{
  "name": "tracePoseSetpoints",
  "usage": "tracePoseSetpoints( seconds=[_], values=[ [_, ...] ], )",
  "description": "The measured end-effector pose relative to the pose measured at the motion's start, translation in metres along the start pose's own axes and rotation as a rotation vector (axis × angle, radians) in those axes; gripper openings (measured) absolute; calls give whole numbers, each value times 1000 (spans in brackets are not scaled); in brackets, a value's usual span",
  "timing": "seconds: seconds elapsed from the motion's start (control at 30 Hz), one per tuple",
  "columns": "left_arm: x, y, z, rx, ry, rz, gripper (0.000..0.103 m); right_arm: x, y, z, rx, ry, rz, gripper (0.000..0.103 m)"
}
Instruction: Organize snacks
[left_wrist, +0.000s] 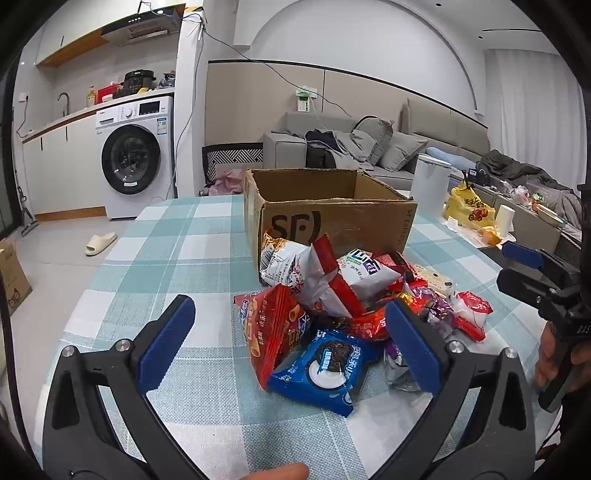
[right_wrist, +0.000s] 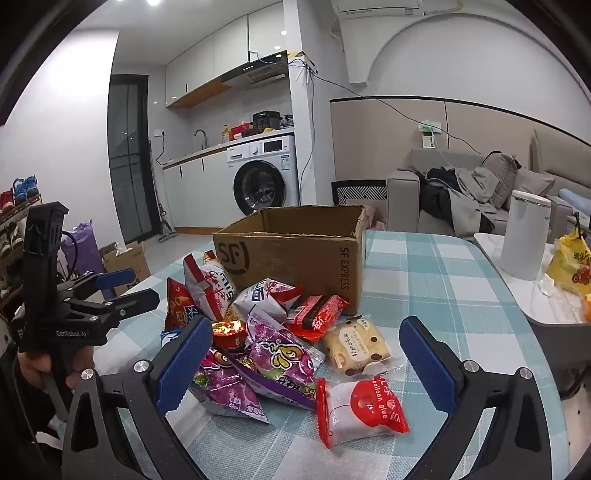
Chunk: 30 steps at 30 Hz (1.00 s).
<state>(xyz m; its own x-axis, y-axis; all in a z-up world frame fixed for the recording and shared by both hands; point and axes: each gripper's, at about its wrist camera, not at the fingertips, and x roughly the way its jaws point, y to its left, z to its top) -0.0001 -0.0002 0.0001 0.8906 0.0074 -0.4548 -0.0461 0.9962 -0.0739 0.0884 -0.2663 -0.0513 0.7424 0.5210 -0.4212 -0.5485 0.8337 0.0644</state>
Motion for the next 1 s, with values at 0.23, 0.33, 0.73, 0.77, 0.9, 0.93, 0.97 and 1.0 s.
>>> tracePoseSetpoints(
  seconds=[0.23, 0.33, 0.73, 0.77, 0.9, 0.93, 0.97, 1.0],
  values=[
    [-4, -6, -2, 18, -18, 10, 103, -1, 3, 0, -26, -1, 0, 103],
    [-4, -6, -2, 19, -14, 6, 102, 2, 4, 1, -27, 3, -3, 103],
    [-7, -5, 1, 18, -11, -2, 102, 0, 5, 0, -32, 6, -6, 103],
    [-7, -5, 0, 18, -12, -2, 102, 1, 8, 0, -33, 6, -7, 103],
    [-7, -6, 0, 18, -13, -2, 102, 1, 8, 0, -33, 5, -7, 103],
    [-7, -5, 0, 18, -13, -2, 102, 1, 8, 0, -33, 6, -7, 103],
    [-7, -5, 0, 17, -13, -2, 102, 1, 8, 0, -33, 6, -9, 103],
    [-8, -5, 0, 17, -14, -2, 102, 1, 8, 0, -33, 6, -9, 103]
  ],
)
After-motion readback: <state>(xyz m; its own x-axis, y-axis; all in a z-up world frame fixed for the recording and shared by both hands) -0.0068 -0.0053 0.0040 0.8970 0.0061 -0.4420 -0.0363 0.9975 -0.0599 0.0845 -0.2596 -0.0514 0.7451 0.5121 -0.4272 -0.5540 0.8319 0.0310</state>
